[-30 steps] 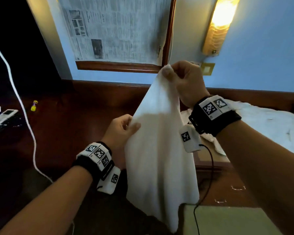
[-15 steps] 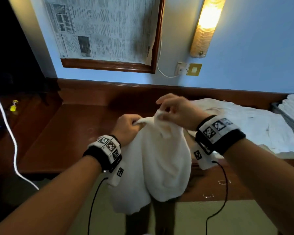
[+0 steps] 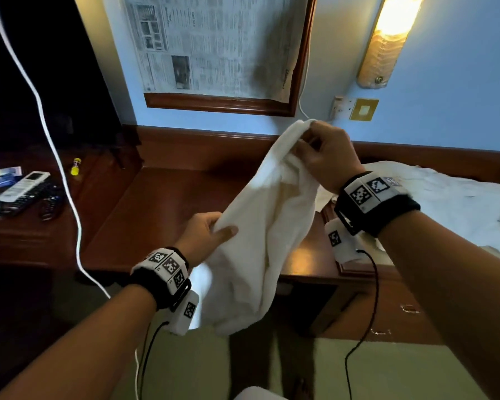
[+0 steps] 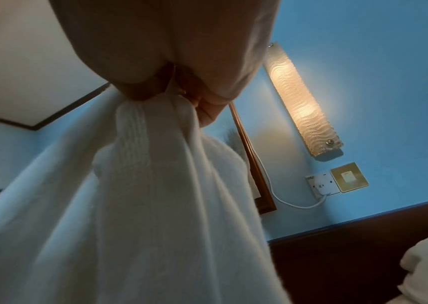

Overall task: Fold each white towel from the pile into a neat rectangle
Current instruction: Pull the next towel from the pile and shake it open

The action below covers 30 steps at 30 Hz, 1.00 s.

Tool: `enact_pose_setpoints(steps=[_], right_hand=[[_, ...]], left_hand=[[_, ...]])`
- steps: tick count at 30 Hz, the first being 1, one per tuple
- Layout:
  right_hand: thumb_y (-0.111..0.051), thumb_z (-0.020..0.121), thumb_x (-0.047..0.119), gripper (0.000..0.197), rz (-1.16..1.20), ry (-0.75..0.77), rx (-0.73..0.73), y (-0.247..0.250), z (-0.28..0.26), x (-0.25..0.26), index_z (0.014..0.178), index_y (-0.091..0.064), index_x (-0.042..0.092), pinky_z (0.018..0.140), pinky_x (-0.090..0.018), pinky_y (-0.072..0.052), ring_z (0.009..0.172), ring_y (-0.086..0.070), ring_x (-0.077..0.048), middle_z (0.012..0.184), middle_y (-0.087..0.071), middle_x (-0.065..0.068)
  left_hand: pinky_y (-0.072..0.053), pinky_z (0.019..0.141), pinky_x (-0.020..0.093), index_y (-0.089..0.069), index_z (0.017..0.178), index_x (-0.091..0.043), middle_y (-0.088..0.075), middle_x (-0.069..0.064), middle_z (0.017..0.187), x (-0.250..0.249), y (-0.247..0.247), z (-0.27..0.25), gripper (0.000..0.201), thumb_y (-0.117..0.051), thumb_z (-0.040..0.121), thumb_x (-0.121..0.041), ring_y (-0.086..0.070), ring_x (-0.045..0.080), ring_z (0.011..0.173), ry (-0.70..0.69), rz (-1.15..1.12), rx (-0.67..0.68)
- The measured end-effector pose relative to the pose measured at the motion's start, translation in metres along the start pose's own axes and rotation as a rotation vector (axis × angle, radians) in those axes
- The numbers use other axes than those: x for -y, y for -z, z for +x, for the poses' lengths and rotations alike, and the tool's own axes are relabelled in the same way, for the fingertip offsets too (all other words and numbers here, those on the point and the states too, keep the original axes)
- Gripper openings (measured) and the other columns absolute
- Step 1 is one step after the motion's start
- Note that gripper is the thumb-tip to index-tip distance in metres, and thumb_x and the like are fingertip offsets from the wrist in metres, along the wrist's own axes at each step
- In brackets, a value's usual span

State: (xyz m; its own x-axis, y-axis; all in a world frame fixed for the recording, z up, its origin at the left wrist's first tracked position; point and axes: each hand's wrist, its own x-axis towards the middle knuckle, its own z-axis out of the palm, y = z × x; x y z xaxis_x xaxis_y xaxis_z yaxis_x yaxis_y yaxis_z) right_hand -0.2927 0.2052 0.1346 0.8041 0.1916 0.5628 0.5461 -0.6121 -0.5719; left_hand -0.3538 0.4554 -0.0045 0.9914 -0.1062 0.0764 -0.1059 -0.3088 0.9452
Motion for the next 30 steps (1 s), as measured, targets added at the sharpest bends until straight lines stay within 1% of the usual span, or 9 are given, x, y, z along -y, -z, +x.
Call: enact_pose_setpoints(steps=[6, 10, 14, 16, 19, 21, 24, 26, 30], right_hand=[[-0.063, 0.093, 0.014, 0.004, 0.017, -0.065, -0.139, 0.008, 0.019, 0.004, 0.094, -0.066, 0.014, 0.055, -0.002, -0.037, 0.063, -0.054, 0.012, 0.075, -0.058, 0.014], [-0.064, 0.093, 0.020, 0.004, -0.086, -0.148, -0.088, 0.011, 0.013, -0.017, 0.093, -0.066, 0.017, 0.061, -0.012, -0.041, 0.067, -0.054, -0.002, 0.080, -0.062, 0.005], [-0.065, 0.092, 0.026, 0.018, -0.211, -0.305, -0.076, 0.016, -0.004, -0.059, 0.099, -0.071, 0.010, 0.075, -0.030, -0.043, 0.085, -0.062, -0.023, 0.090, -0.068, -0.005], [-0.066, 0.091, 0.029, 0.020, -0.220, -0.387, -0.081, 0.019, -0.013, -0.075, 0.099, -0.072, 0.011, 0.078, -0.033, -0.047, 0.091, -0.065, -0.027, 0.094, -0.071, -0.009], [-0.066, 0.092, 0.028, 0.020, -0.203, -0.447, -0.087, 0.022, -0.023, -0.086, 0.100, -0.072, 0.011, 0.084, -0.039, -0.052, 0.092, -0.065, -0.029, 0.097, -0.072, -0.011], [-0.066, 0.092, 0.028, 0.018, -0.215, -0.455, -0.082, 0.024, -0.029, -0.088, 0.098, -0.072, 0.011, 0.084, -0.041, -0.053, 0.090, -0.064, -0.029, 0.093, -0.070, -0.010], [-0.066, 0.093, 0.025, 0.014, -0.253, -0.473, -0.045, 0.027, -0.043, -0.092, 0.095, -0.070, 0.012, 0.080, -0.038, -0.050, 0.083, -0.060, -0.027, 0.086, -0.066, -0.006], [-0.067, 0.092, 0.022, 0.014, -0.289, -0.475, -0.029, 0.028, -0.053, -0.097, 0.094, -0.071, 0.009, 0.076, -0.035, -0.047, 0.081, -0.061, -0.029, 0.084, -0.067, -0.007], [-0.067, 0.092, 0.021, 0.016, -0.326, -0.554, -0.028, 0.038, -0.072, -0.106, 0.095, -0.071, 0.006, 0.077, -0.035, -0.046, 0.084, -0.061, -0.032, 0.090, -0.068, -0.014]], left_hand=[[-0.054, 0.066, 0.043, -0.070, 0.082, -0.008, -0.071, 0.014, 0.082, 0.052, 0.024, -0.030, 0.049, -0.073, 0.069, -0.055, -0.066, 0.027, 0.071, 0.108, 0.183, -0.040], [-0.045, 0.055, 0.029, -0.067, 0.081, 0.001, -0.066, 0.019, 0.080, 0.054, 0.040, -0.038, 0.024, -0.080, 0.084, -0.019, -0.058, 0.024, 0.069, 0.113, 0.225, -0.091], [-0.040, 0.056, 0.025, -0.059, 0.076, -0.011, -0.056, 0.002, 0.071, 0.027, 0.068, -0.039, 0.023, -0.070, 0.077, -0.032, -0.051, 0.011, 0.061, 0.124, 0.154, -0.076], [-0.037, 0.056, 0.027, -0.058, 0.074, -0.009, -0.052, 0.003, 0.067, 0.013, 0.077, -0.036, 0.015, -0.057, 0.066, -0.022, -0.045, 0.009, 0.058, 0.142, 0.057, -0.069], [-0.043, 0.053, 0.016, -0.065, 0.078, -0.008, -0.057, 0.008, 0.069, 0.005, 0.080, -0.034, 0.008, -0.066, 0.079, 0.000, -0.052, 0.012, 0.061, 0.105, 0.218, -0.019], [-0.040, 0.047, 0.011, -0.068, 0.080, -0.007, -0.056, 0.006, 0.064, 0.010, 0.075, -0.029, 0.014, -0.070, 0.082, 0.007, -0.052, 0.003, 0.049, 0.095, 0.314, -0.184], [-0.048, 0.041, 0.023, -0.068, 0.077, -0.014, -0.059, 0.007, 0.062, 0.020, 0.063, -0.020, 0.013, -0.072, 0.085, -0.003, -0.061, 0.011, 0.043, 0.166, 0.288, -0.525], [-0.055, 0.054, 0.034, -0.066, 0.076, -0.017, -0.064, 0.008, 0.066, 0.025, 0.053, -0.014, 0.013, -0.070, 0.083, -0.006, -0.066, 0.031, 0.059, 0.169, 0.361, -0.637], [-0.035, 0.061, 0.031, -0.056, 0.082, -0.020, -0.056, 0.004, 0.075, 0.021, 0.044, -0.015, 0.025, -0.061, 0.083, 0.004, -0.052, 0.028, 0.072, 0.075, 0.610, -0.437]])
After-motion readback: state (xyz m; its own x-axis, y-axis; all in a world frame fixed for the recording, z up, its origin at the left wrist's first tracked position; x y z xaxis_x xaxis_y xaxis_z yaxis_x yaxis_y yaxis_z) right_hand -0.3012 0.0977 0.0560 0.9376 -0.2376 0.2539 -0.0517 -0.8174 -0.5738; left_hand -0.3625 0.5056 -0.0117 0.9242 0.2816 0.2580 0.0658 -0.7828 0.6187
